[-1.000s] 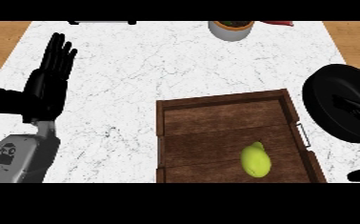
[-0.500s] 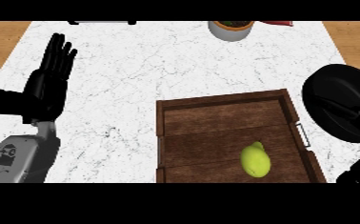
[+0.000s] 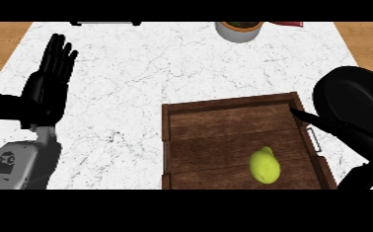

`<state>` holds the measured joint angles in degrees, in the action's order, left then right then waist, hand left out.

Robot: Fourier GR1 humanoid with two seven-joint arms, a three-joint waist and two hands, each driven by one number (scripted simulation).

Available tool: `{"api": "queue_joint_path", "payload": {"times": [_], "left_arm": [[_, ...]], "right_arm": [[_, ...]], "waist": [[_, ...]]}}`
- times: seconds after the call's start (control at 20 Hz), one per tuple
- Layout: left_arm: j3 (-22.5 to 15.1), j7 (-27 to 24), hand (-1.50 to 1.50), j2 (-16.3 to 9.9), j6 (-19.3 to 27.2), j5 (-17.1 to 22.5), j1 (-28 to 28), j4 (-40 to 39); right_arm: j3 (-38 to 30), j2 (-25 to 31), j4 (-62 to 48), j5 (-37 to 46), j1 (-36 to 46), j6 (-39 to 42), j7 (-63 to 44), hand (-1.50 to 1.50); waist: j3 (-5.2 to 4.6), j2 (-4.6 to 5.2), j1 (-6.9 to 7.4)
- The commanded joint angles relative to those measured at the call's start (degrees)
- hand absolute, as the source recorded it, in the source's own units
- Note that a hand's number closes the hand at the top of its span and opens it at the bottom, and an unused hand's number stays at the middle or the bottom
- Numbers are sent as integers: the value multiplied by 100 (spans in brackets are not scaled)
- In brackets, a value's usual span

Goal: Pick the pear from the tray and place it in the pot

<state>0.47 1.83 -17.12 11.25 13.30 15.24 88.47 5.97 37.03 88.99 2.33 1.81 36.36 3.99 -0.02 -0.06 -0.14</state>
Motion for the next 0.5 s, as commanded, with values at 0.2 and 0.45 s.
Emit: {"api": "queue_joint_path", "payload": {"times": [0.2, 0.45], "left_arm": [[121, -309, 0, 329, -152, -274, 55, -406], [234, 161, 0, 239, -250, -322, 76, 14]], "right_arm": [[84, -843, 131, 831, -186, -257, 226, -150], [-38, -1083, -325, 1214, 215, -141, 404, -150]], "waist": [[2, 6, -5], [3, 7, 24]]}}
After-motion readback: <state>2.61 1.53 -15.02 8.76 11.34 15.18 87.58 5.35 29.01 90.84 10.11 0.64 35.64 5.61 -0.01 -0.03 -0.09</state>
